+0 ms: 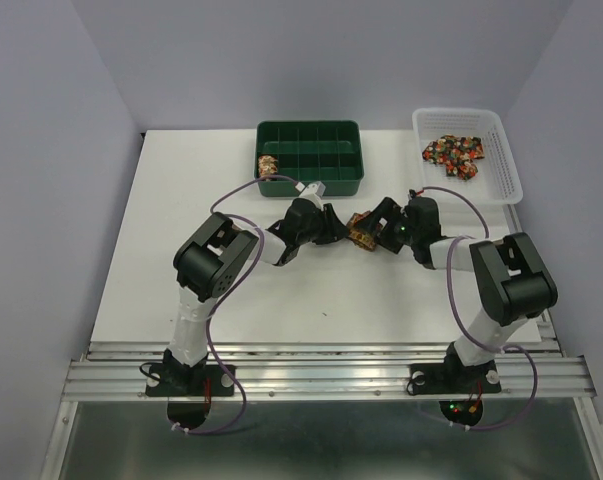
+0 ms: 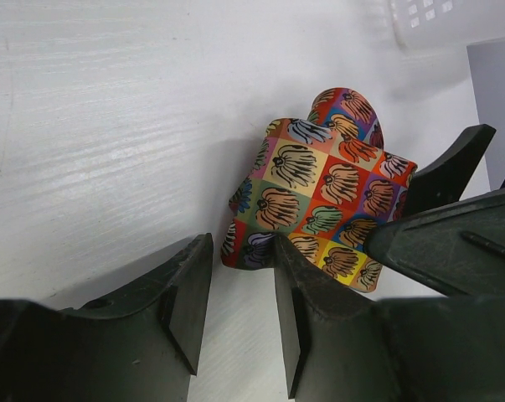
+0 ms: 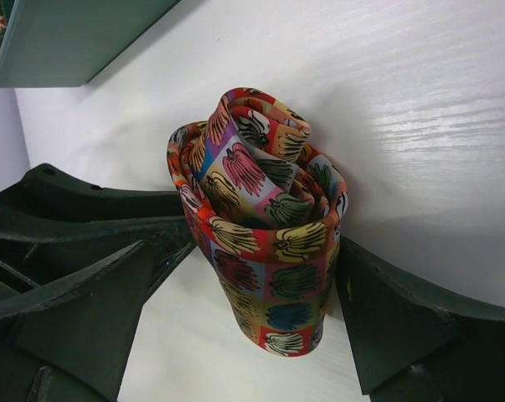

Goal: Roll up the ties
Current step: Place the rolled tie into the container

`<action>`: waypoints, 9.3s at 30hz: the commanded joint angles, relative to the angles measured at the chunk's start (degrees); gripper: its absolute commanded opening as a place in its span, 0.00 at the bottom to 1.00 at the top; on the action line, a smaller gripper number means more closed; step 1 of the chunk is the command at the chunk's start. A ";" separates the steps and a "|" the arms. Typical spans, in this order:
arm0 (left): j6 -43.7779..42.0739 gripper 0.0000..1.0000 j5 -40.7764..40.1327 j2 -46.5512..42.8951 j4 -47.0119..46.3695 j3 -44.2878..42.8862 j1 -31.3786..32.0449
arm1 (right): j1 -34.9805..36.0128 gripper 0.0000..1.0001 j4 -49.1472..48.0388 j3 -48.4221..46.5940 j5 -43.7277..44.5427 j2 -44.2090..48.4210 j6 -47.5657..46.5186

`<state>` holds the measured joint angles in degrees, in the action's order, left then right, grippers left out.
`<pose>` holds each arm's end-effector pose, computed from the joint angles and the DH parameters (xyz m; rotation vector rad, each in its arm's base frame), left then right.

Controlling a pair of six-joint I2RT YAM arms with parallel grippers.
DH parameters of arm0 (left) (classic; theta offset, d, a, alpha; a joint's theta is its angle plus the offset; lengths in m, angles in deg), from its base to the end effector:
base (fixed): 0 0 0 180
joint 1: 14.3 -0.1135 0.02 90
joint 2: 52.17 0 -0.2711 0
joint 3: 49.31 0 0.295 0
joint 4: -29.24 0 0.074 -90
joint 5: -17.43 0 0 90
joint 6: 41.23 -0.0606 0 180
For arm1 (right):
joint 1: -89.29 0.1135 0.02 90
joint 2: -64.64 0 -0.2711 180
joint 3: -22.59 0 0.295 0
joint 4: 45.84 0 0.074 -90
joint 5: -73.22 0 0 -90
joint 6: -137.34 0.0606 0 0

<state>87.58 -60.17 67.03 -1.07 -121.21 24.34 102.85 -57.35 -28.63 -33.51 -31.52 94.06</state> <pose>0.3666 -0.3097 0.0944 0.1590 2.0151 -1.1036 0.3537 0.1033 0.1019 0.4749 2.2234 0.9006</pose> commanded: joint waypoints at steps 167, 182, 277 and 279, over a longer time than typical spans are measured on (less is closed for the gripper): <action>-21.84 0.52 0.61 -1.34 47.58 -36.17 -30.11 | 9.11 0.01 70.88 -96.13 36.59 -38.14 -21.58; -26.85 0.11 -4.92 2.00 49.60 -36.08 -25.63 | 9.20 0.01 70.09 -94.90 37.21 -35.33 -21.14; -21.40 0.00 -19.61 -8.54 46.88 -21.23 -21.32 | 10.96 0.48 71.23 -93.50 31.41 -34.89 -26.15; -21.32 0.00 -19.61 -8.28 46.96 -21.58 -21.41 | 10.96 0.42 71.15 -92.01 31.58 -34.80 -25.72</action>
<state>67.43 -77.80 58.61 44.04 -140.59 2.96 113.70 16.00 -123.25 -2.63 -69.83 67.52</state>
